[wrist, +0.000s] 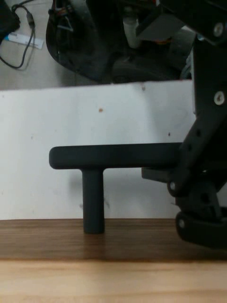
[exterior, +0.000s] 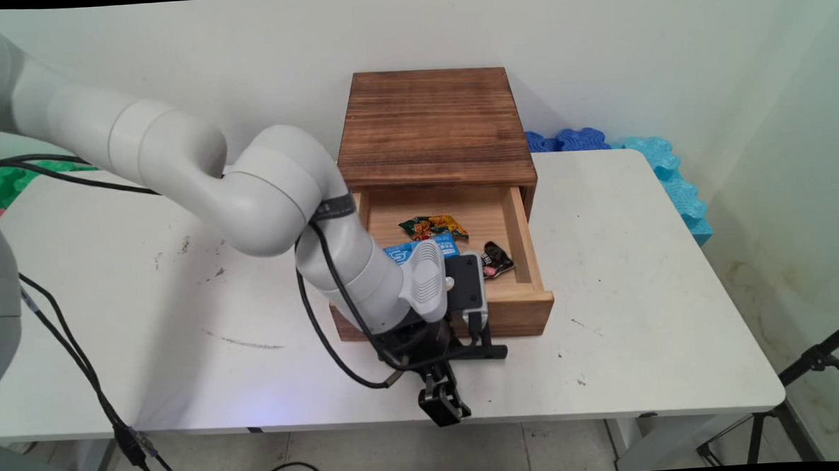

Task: Open the drawer

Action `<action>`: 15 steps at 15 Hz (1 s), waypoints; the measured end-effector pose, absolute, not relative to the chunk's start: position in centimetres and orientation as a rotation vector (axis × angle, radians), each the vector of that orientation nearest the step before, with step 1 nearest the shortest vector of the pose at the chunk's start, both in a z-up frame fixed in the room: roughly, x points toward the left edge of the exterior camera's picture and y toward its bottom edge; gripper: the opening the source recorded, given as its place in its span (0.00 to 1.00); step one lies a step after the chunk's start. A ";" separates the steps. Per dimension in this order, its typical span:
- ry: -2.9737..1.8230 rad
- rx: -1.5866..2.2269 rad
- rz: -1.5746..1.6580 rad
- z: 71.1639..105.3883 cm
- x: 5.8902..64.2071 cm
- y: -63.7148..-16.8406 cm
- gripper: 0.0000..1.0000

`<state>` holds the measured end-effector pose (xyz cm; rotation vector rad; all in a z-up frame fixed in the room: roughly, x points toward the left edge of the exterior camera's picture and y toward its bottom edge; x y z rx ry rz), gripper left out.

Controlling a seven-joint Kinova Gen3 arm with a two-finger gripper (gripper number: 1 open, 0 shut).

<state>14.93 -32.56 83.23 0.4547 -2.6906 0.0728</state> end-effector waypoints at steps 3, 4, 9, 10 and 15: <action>-2.687 0.453 0.056 83.4 14.8 -31.6 1.00; -2.686 0.452 0.051 83.5 14.7 -31.3 1.00; -2.680 0.448 0.025 83.8 14.6 -29.9 1.00; -2.679 0.447 0.021 83.9 14.6 -29.6 1.00; -2.677 0.435 0.004 84.2 14.6 -28.6 1.00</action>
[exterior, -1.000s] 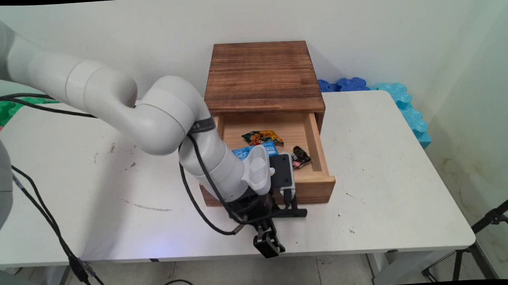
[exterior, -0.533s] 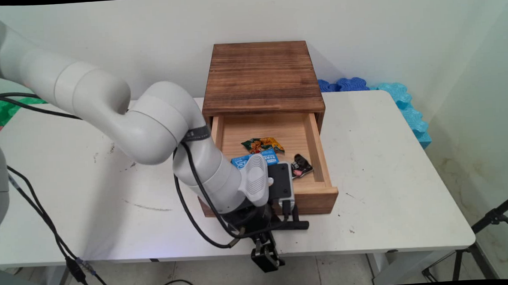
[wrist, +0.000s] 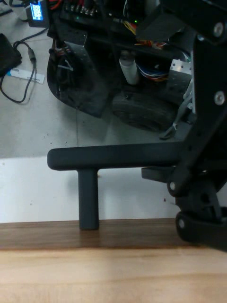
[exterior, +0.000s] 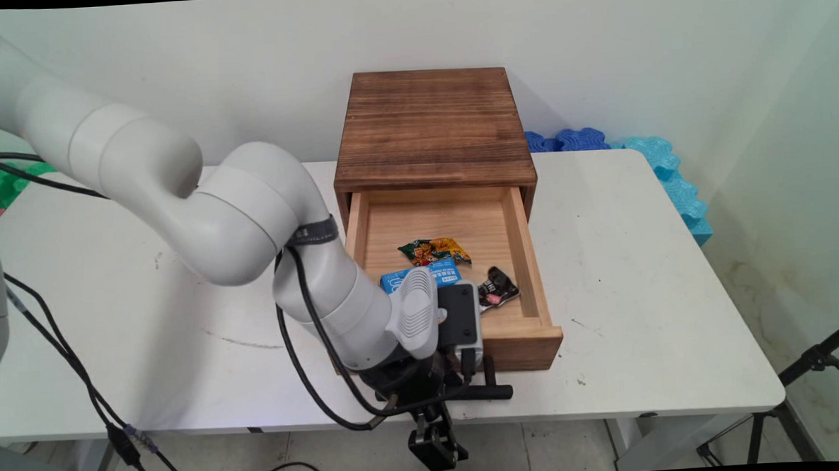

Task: Open the drawer

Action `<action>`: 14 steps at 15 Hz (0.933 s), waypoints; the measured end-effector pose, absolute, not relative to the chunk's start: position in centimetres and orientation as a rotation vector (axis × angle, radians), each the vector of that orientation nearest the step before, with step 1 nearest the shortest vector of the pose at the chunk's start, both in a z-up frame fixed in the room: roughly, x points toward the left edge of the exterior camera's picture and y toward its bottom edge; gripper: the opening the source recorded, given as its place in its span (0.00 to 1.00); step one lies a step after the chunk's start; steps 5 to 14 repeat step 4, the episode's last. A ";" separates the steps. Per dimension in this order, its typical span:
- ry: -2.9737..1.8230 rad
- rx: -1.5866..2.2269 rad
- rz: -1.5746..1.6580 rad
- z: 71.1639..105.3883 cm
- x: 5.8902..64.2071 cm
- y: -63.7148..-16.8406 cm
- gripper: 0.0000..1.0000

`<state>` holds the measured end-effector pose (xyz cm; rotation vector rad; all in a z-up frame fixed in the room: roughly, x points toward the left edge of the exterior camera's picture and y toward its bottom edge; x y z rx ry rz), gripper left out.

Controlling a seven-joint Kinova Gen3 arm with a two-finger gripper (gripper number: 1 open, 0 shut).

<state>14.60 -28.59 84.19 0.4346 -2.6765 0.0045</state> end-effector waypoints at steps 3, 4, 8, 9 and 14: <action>-2.674 0.417 0.005 84.5 14.7 -28.1 1.00; -2.673 0.411 0.007 84.7 14.7 -28.0 1.00; -2.673 0.411 0.007 84.7 14.7 -28.0 1.00; -2.673 0.411 0.007 84.7 14.7 -28.0 1.00; -2.673 0.411 0.007 84.7 14.7 -28.0 1.00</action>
